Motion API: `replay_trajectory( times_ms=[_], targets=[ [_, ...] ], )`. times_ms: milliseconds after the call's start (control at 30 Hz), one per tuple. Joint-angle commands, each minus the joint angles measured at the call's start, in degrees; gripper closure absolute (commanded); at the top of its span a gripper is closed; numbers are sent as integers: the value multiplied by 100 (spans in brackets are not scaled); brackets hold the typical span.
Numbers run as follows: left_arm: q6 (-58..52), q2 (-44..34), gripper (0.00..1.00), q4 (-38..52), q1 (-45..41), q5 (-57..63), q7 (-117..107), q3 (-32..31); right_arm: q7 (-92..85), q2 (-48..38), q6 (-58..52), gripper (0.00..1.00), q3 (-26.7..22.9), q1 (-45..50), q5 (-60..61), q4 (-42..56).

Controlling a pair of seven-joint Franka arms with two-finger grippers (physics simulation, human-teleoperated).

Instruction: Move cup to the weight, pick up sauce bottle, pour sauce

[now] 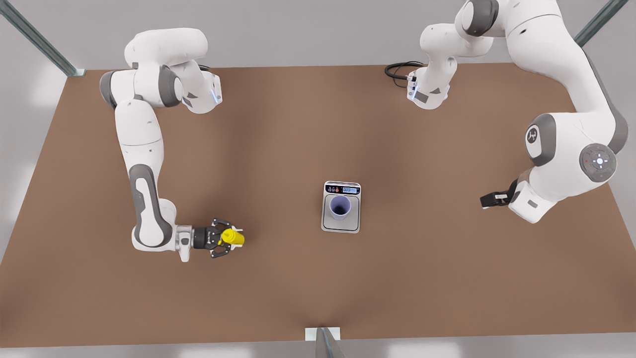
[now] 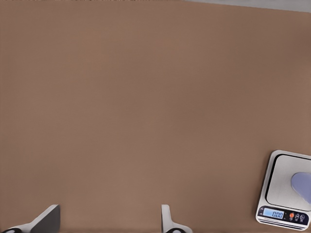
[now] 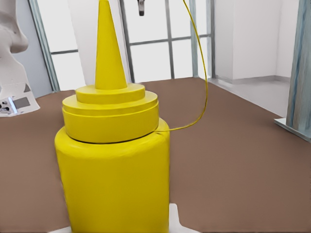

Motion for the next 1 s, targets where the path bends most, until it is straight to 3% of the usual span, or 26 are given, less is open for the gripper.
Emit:
replay_trajectory(
  times_ms=[0, 467, 633, 933, 967],
  targets=[
    [-9, 0, 0, 0, 0, -6, 0, 0, -1, 0, 6, 45, 1, 9, 5, 0],
    [18, 8, 0, 0, 0, -15, 26, 0, -291, 44, 164, 44, 10, 79, 5, 9],
    [9, 8, 0, 0, 0, -6, 26, 0, -221, 44, 164, 27, 10, 79, 5, 9],
    [9, 8, 0, 0, 9, -6, 44, 0, -212, 44, 155, 25, 10, 79, 5, 17],
    [18, 8, 0, 0, 9, -6, 53, 0, -212, 44, 147, 9, 10, 79, 5, 17]
  ],
)
